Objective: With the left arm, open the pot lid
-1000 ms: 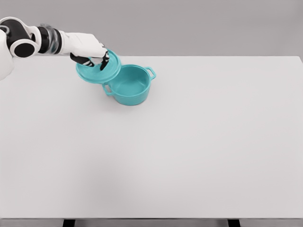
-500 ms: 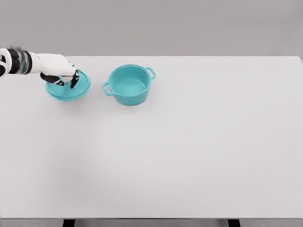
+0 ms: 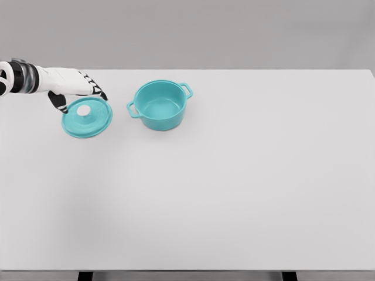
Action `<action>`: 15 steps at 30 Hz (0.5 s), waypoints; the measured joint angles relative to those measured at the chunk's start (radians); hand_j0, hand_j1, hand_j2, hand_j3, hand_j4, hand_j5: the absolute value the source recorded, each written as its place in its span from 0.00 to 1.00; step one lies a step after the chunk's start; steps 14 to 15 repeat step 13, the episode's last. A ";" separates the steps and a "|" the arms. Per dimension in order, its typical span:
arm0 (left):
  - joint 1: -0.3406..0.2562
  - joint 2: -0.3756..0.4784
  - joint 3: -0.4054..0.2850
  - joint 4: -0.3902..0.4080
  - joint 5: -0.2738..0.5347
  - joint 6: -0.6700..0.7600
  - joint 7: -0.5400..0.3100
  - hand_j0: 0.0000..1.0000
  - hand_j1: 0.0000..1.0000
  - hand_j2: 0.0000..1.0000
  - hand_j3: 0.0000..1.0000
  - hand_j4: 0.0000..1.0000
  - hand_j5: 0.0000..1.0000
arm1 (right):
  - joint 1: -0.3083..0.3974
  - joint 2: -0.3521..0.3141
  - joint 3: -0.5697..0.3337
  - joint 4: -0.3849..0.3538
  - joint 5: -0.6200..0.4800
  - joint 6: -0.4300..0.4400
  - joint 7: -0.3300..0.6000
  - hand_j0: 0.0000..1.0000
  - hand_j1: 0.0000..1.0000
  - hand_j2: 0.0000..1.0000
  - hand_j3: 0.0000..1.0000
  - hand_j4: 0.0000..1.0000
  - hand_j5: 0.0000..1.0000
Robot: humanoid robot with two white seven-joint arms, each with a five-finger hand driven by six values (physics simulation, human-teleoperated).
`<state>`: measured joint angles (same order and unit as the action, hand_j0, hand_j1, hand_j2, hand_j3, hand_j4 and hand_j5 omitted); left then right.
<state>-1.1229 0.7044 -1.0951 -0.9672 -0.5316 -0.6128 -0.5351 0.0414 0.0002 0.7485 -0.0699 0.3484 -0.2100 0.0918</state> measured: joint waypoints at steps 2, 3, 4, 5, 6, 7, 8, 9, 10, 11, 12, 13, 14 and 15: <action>0.000 0.026 0.001 0.001 0.031 0.000 0.000 1.00 1.00 1.00 1.00 1.00 1.00 | 0.000 0.000 0.000 0.000 0.000 0.000 0.000 1.00 1.00 1.00 1.00 1.00 1.00; 0.008 0.050 0.007 0.003 0.072 0.000 0.000 1.00 1.00 1.00 1.00 1.00 1.00 | 0.000 0.000 0.000 0.000 0.000 0.000 0.000 1.00 1.00 1.00 1.00 1.00 1.00; 0.031 0.078 0.016 0.005 0.116 0.000 0.000 1.00 1.00 1.00 1.00 1.00 1.00 | 0.000 0.000 0.000 0.000 0.000 0.000 0.000 1.00 1.00 1.00 1.00 1.00 1.00; 0.043 0.111 0.027 0.010 0.155 -0.001 0.000 1.00 1.00 1.00 1.00 1.00 1.00 | 0.000 0.000 0.000 0.000 0.000 0.000 0.000 1.00 1.00 1.00 1.00 1.00 1.00; 0.043 0.138 0.040 0.015 0.183 0.000 0.000 1.00 1.00 1.00 1.00 1.00 1.00 | 0.000 0.000 0.000 0.000 0.000 0.000 0.000 1.00 1.00 1.00 1.00 1.00 1.00; 0.044 0.157 0.049 0.020 0.204 0.000 0.001 1.00 1.00 1.00 1.00 1.00 1.00 | 0.000 0.000 0.000 0.000 0.000 0.000 0.000 1.00 1.00 1.00 1.00 1.00 1.00; 0.057 0.171 0.055 0.027 0.218 0.000 0.001 1.00 1.00 1.00 1.00 1.00 1.00 | 0.000 0.000 0.000 0.000 0.000 0.000 0.000 1.00 1.00 1.00 1.00 1.00 1.00; 0.061 0.180 0.060 0.033 0.228 -0.001 0.001 1.00 1.00 1.00 1.00 1.00 1.00 | 0.000 0.000 0.000 0.000 0.000 0.000 0.000 1.00 1.00 1.00 1.00 1.00 1.00; 0.061 0.186 0.063 0.037 0.235 0.000 0.001 1.00 1.00 1.00 1.00 1.00 1.00 | 0.000 0.000 0.000 0.000 0.000 0.000 0.000 1.00 1.00 1.00 1.00 1.00 1.00; 0.061 0.191 0.065 0.040 0.240 0.000 0.001 1.00 1.00 1.00 1.00 1.00 1.00 | 0.000 0.000 0.000 0.000 0.000 0.000 0.000 1.00 1.00 1.00 1.00 1.00 1.00; 0.061 0.194 0.067 0.042 0.244 0.000 0.001 1.00 1.00 1.00 1.00 1.00 1.00 | 0.000 0.000 0.000 0.000 0.000 0.000 0.000 1.00 1.00 1.00 1.00 1.00 1.00; 0.061 0.196 0.068 0.044 0.247 0.000 0.001 1.00 1.00 1.00 1.00 1.00 1.00 | 0.000 0.000 0.000 0.000 0.000 0.000 0.000 1.00 1.00 1.00 1.00 1.00 1.00; 0.061 0.196 0.068 0.044 0.247 0.000 0.001 1.00 1.00 1.00 1.00 1.00 1.00 | 0.000 0.000 0.000 0.000 0.000 0.000 0.000 1.00 1.00 1.00 1.00 1.00 1.00; 0.061 0.196 0.068 0.044 0.247 0.000 0.001 1.00 1.00 1.00 1.00 1.00 1.00 | 0.000 0.000 0.000 0.000 0.000 0.000 0.000 1.00 1.00 1.00 1.00 1.00 1.00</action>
